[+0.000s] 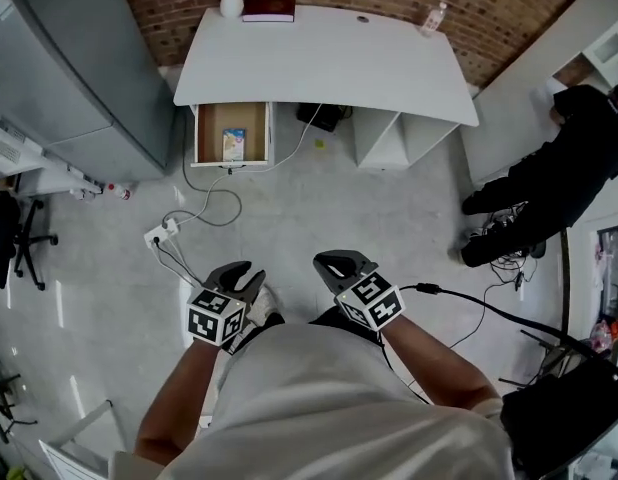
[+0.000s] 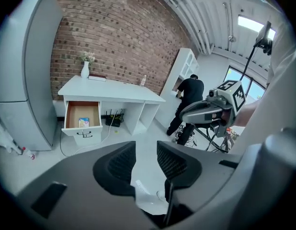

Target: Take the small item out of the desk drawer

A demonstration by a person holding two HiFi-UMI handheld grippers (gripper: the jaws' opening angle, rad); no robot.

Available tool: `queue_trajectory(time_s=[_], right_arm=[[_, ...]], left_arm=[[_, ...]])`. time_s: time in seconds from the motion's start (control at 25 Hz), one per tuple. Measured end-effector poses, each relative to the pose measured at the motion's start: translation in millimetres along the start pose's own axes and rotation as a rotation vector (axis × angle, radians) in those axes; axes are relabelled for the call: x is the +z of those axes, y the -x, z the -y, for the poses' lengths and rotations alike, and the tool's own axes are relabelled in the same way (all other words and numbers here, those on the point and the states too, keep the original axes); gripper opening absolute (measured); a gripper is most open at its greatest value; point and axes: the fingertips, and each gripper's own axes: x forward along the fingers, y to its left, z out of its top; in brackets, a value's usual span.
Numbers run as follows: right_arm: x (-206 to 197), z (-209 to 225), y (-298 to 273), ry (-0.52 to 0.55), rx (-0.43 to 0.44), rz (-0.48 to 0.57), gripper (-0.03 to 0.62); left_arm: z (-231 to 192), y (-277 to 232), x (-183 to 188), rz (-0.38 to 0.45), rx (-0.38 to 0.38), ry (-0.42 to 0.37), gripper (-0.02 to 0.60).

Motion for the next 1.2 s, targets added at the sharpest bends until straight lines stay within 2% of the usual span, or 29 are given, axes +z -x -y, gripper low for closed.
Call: queue_trajectory(time_s=[0.24, 0.4, 0.68, 0.96, 1.08, 1.2], right_arm=[[26.9, -9.1, -37.8, -0.009, -0.006, -0.023, 0.035], [32.7, 11.5, -52.0, -0.031, -0.003, -0.04, 0.035], [71.7, 79.9, -107.1, -0.046, 0.046, -0.06, 0.035], [123.4, 177.2, -177.5, -0.016, 0.136, -0.099, 0.035], [131.1, 223.2, -201.5, -0.031, 0.16, -0.116, 0.035], [124.0, 252.6, -225.8, -0.06, 0.188, -0.143, 0.035]], left_arm=[[-64.8, 4.2, 8.1, -0.005, 0.018, 0.034, 0.138], [-85.4, -15.2, 18.5, -0.007, 0.028, 0.064, 0.152], [-149.4, -64.4, 60.5, -0.059, 0.088, 0.098, 0.185], [-247.9, -144.7, 121.3, -0.107, 0.192, 0.227, 0.236], [-292.1, -188.5, 143.9, -0.139, 0.246, 0.248, 0.262], [-339.5, -230.1, 145.6, -0.187, 0.298, 0.257, 0.275]])
